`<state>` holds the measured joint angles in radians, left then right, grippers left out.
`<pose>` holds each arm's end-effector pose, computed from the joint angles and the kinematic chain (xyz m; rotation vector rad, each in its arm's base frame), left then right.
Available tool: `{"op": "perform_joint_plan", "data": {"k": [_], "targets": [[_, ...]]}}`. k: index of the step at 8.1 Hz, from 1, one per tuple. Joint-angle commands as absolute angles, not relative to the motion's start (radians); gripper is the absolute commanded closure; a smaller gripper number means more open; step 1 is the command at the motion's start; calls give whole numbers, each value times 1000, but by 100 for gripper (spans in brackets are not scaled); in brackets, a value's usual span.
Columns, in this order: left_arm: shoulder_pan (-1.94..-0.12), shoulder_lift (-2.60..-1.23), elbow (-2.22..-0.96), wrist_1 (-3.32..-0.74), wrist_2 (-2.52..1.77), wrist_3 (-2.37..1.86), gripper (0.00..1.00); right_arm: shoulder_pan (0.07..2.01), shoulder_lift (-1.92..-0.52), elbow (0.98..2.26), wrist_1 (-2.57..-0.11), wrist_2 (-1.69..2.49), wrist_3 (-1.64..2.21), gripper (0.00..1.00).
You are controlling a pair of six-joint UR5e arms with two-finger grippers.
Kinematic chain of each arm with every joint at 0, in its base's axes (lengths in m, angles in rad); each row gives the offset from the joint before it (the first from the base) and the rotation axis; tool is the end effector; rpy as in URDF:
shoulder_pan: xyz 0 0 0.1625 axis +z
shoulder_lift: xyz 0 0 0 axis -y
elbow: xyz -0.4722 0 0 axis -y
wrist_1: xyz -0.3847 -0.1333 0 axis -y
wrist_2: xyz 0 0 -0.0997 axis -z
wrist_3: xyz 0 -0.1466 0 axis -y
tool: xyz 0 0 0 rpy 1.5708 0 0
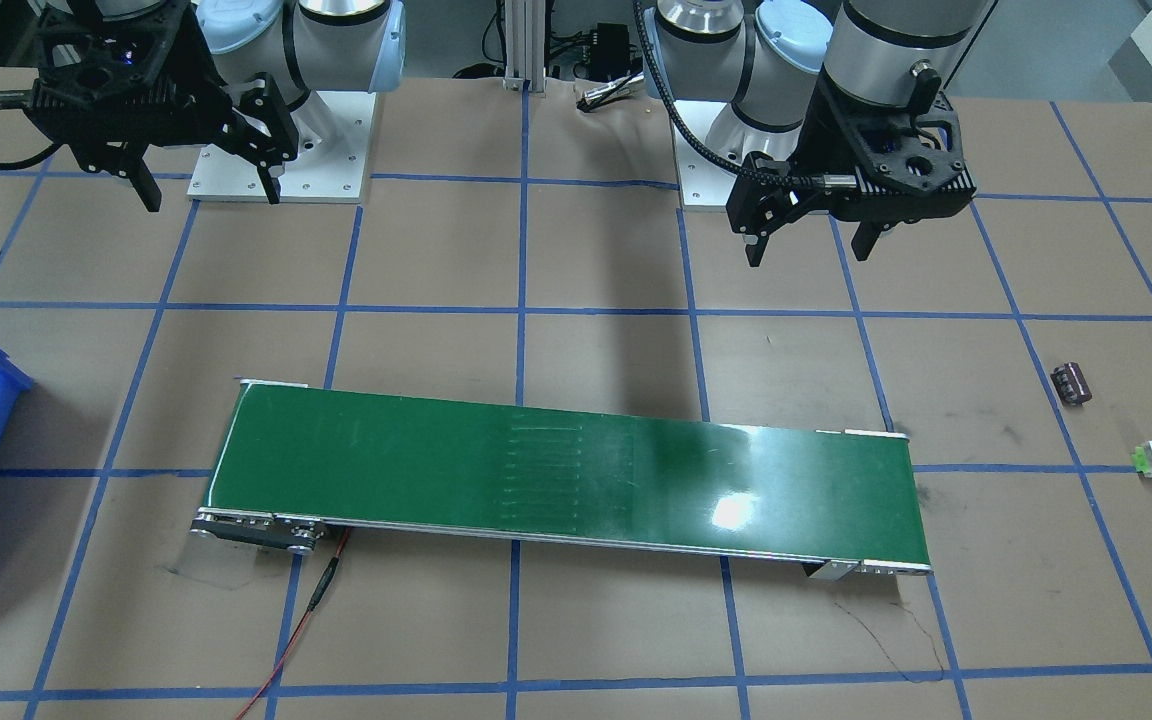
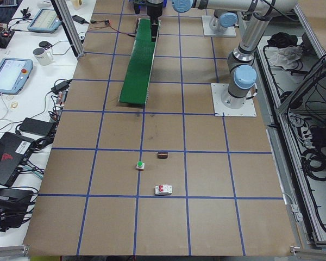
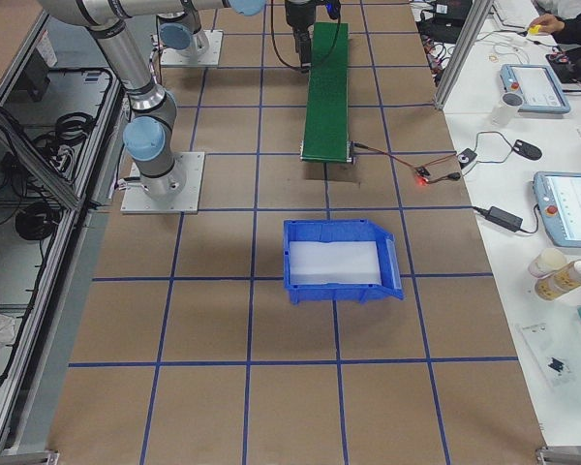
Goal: Move capacitor from left to right
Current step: 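Move the left gripper outward toward the brown capacitor beside the table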
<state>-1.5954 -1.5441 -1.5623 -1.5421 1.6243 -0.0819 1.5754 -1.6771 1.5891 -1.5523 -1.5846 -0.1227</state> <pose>-0.1372 -0.4775 0.5083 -0.0911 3.0885 -0.1030 0.1333 -0.4421 0.5265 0.1978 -3.1156 0.1071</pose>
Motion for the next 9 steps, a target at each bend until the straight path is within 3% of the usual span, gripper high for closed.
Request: {"op": "perform_joint_plan", "data": {"k": [1, 4, 9], "targets": [[-1594, -1551, -1560, -1545, 1624, -81, 0, 1575, -1683, 1589, -1549, -1586, -123, 0], [-1571, -1549, -1555, -1548, 1621, -78, 0, 1575, -1681, 1589, -1549, -1586, -121, 0], [-1219, -1575, -1558, -1572, 1631, 172, 0, 1575, -1686, 1588, -1551, -1588, -121, 0]]}}
